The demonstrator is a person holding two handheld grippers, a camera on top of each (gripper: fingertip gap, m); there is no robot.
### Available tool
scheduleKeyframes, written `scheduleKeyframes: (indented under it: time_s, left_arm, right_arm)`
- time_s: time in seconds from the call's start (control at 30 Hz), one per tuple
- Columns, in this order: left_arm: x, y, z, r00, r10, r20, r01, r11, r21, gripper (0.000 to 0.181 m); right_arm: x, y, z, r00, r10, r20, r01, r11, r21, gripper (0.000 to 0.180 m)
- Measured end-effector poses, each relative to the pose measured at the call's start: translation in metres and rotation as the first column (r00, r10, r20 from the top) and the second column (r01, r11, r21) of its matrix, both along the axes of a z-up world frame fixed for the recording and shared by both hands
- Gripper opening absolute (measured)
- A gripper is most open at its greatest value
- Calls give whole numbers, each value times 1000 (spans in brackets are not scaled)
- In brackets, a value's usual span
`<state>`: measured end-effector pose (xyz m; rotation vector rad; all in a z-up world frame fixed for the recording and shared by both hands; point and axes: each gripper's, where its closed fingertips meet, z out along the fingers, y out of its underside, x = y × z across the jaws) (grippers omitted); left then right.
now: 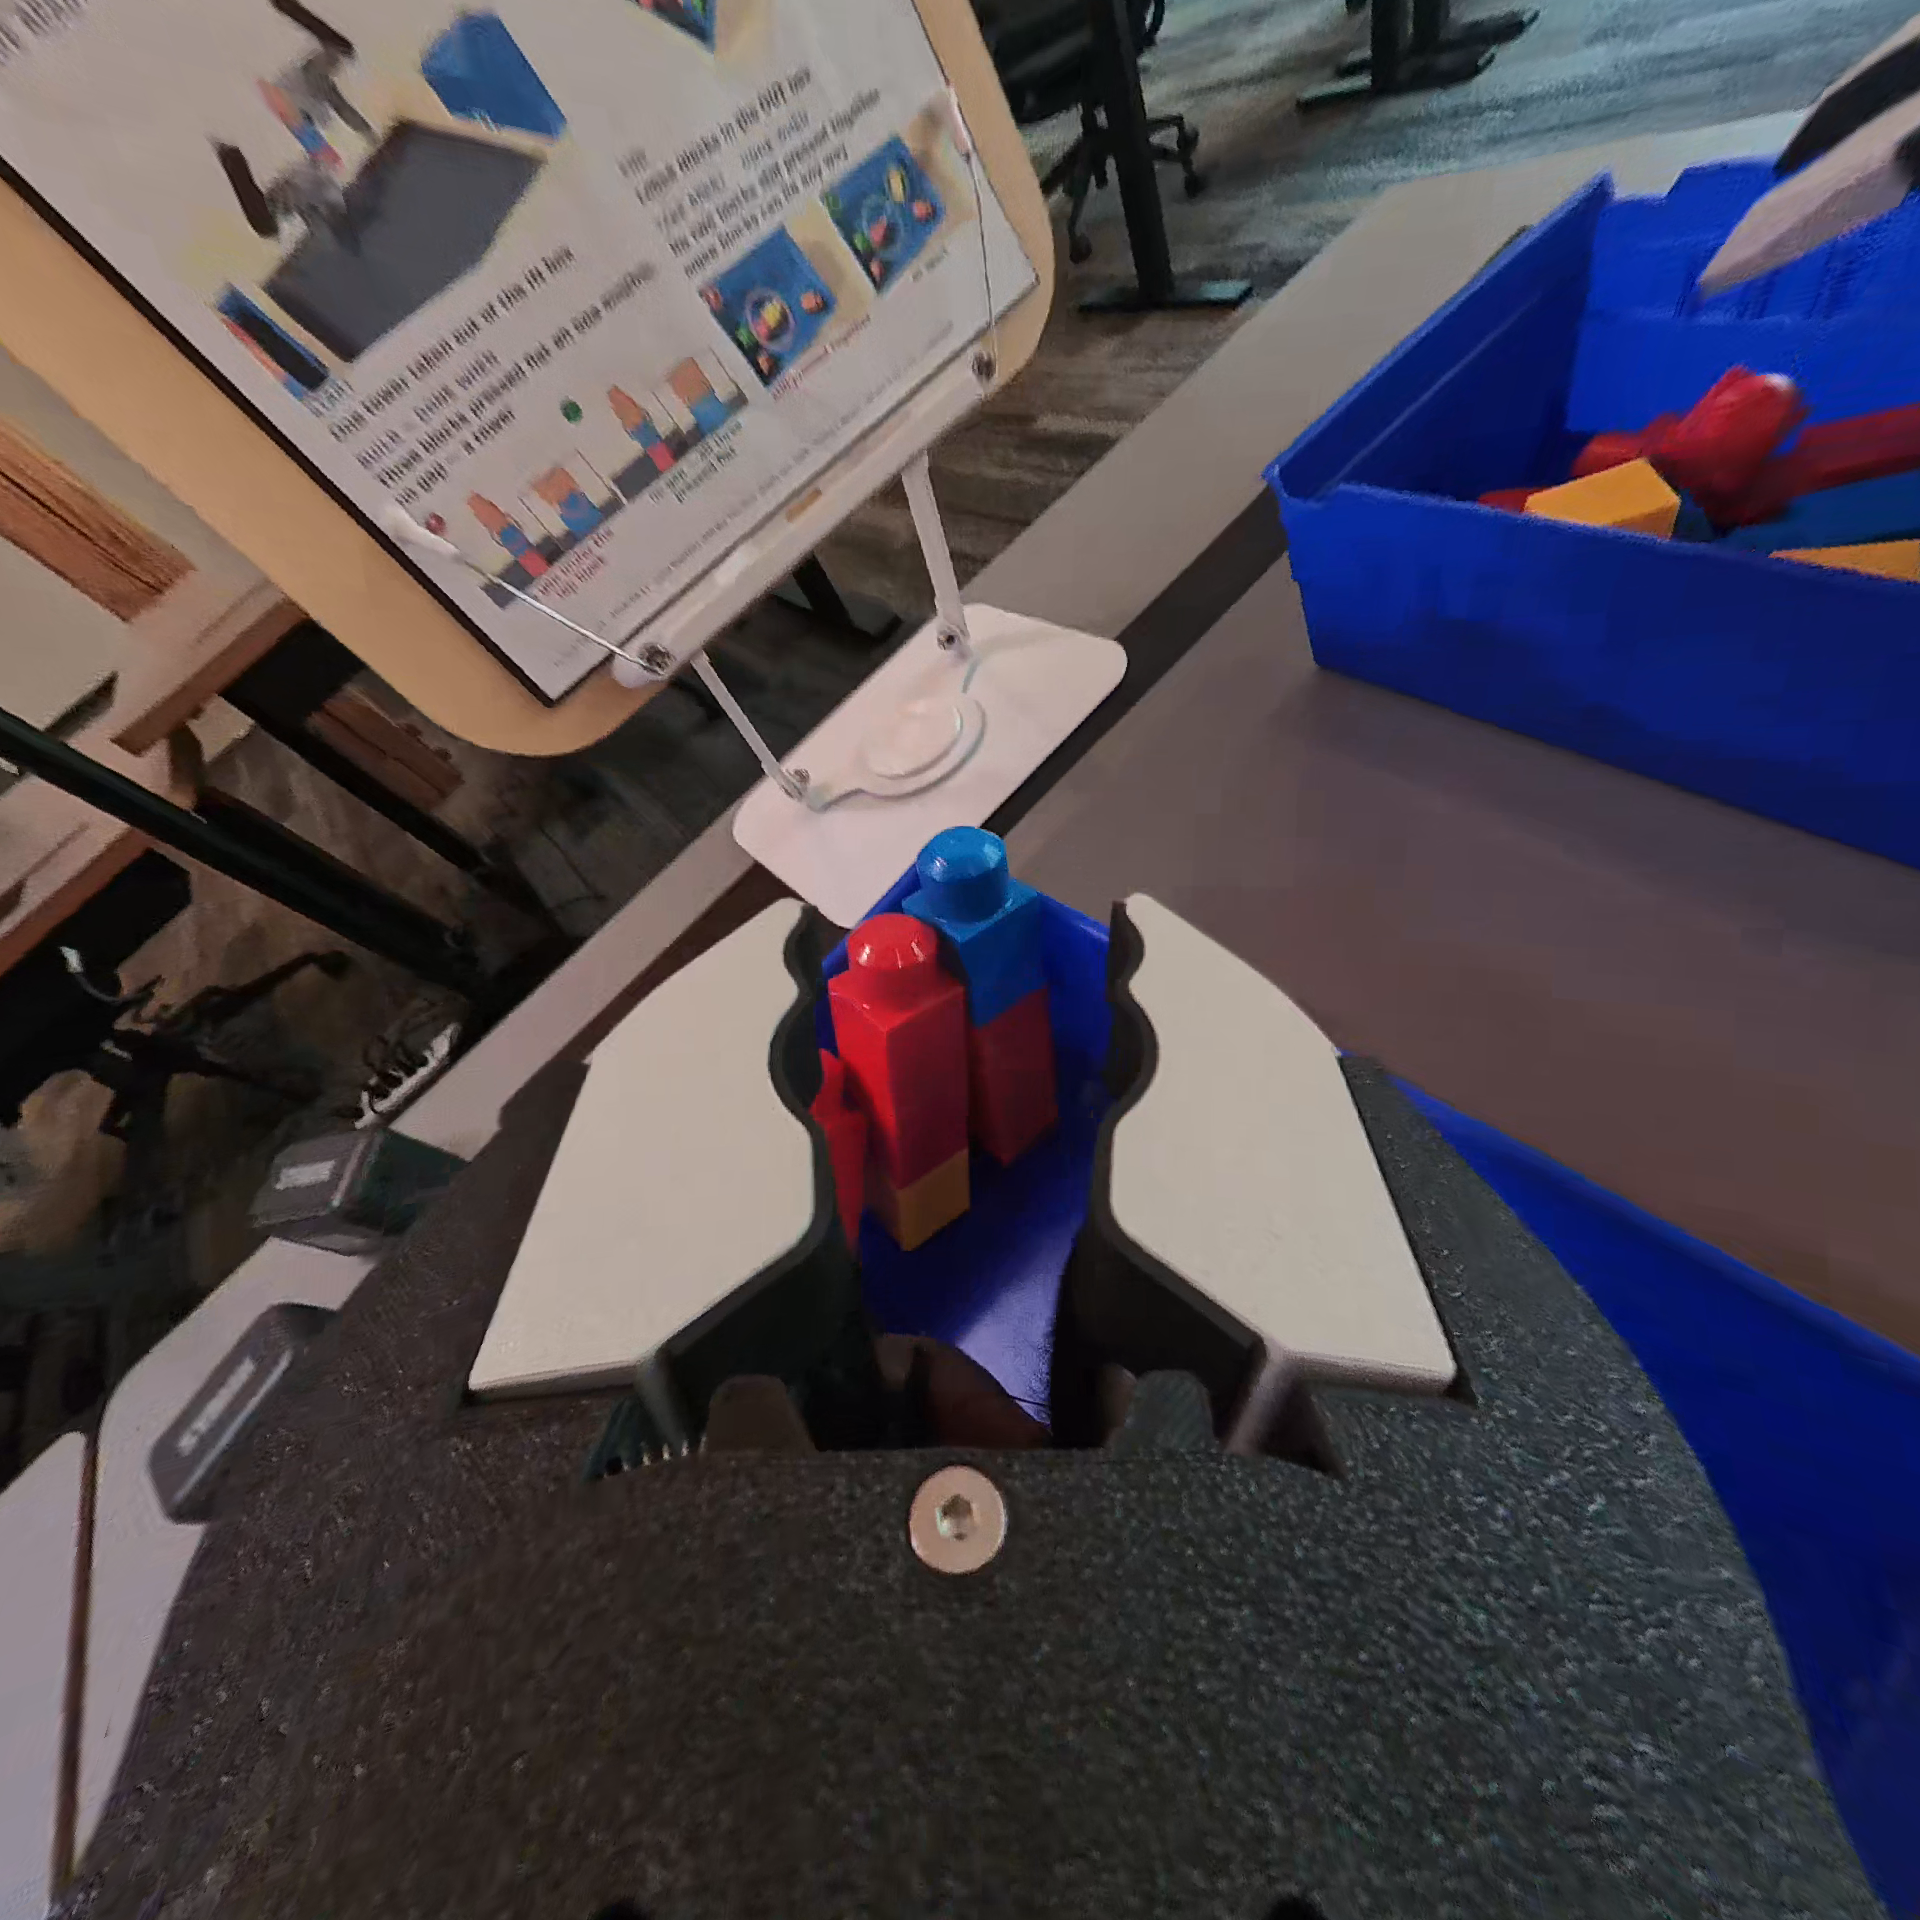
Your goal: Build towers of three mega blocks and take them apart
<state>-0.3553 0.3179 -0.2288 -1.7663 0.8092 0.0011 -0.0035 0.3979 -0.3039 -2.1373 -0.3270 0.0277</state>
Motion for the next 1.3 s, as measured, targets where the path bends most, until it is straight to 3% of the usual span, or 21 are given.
scheduleKeyframes:
  time_s: [0.03, 0.2, 0.5, 0.87, 1.07, 1.2, 1.3]
  left_arm:
    - [-2, 6, -11, 1000, 17, -10, -17, 999, -27, 54]
    - [-2, 40, -43, 992, 113, 63, -108, 992, -71, 58]
    - [15, 75, -55, 960, 249, 131, -265, 957, 116, 44]
    - [13, 78, -71, 961, 265, 81, -271, 960, 74, 28]
    - [14, 71, -50, 954, 209, 216, -227, 972, 62, 28]
    - [15, 60, -30, 945, 145, 295, -163, 986, 36, 28]
    - [17, 46, -3, 922, 72, 380, -94, 995, 40, 28]
  right_arm:
    - [-1, 0, 4, 1000, 4, -9, -4, 1000, 14, 52]
    - [-5, -2, 13, 999, 30, -27, -28, 999, 46, 49]
    - [-10, -3, 11, 998, 66, 4, -66, 997, 38, 48]
    - [-10, -4, 19, 997, 79, -21, -77, 994, 72, 47]
    - [-15, -6, 25, 994, 105, -10, -103, 991, 87, 46]
    - [-46, -15, 45, 967, 248, -64, -236, 959, 155, 48]
    - [-101, -40, 80, 850, 513, -122, -459, 834, 307, 55]
